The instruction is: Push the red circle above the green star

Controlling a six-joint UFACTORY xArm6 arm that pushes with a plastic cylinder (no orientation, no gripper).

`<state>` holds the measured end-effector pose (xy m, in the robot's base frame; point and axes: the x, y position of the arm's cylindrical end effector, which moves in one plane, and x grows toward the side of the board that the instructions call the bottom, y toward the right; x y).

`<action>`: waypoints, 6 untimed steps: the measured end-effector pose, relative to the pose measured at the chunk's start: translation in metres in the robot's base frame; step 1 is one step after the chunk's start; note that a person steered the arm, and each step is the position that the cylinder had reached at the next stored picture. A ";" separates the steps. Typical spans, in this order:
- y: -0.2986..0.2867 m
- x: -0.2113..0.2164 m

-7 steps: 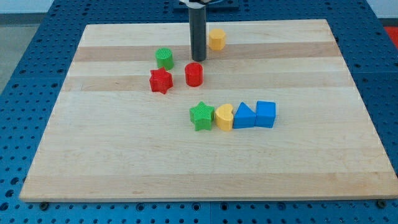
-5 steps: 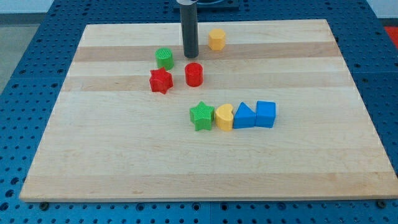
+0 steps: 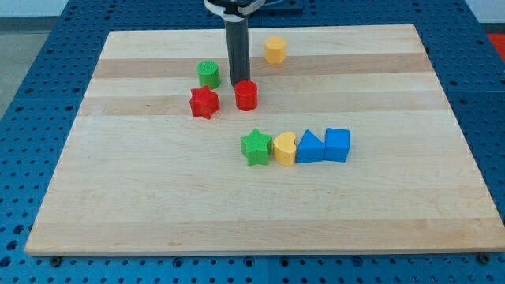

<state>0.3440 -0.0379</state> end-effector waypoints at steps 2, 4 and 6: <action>0.000 0.011; 0.000 0.021; 0.000 0.029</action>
<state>0.3729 -0.0379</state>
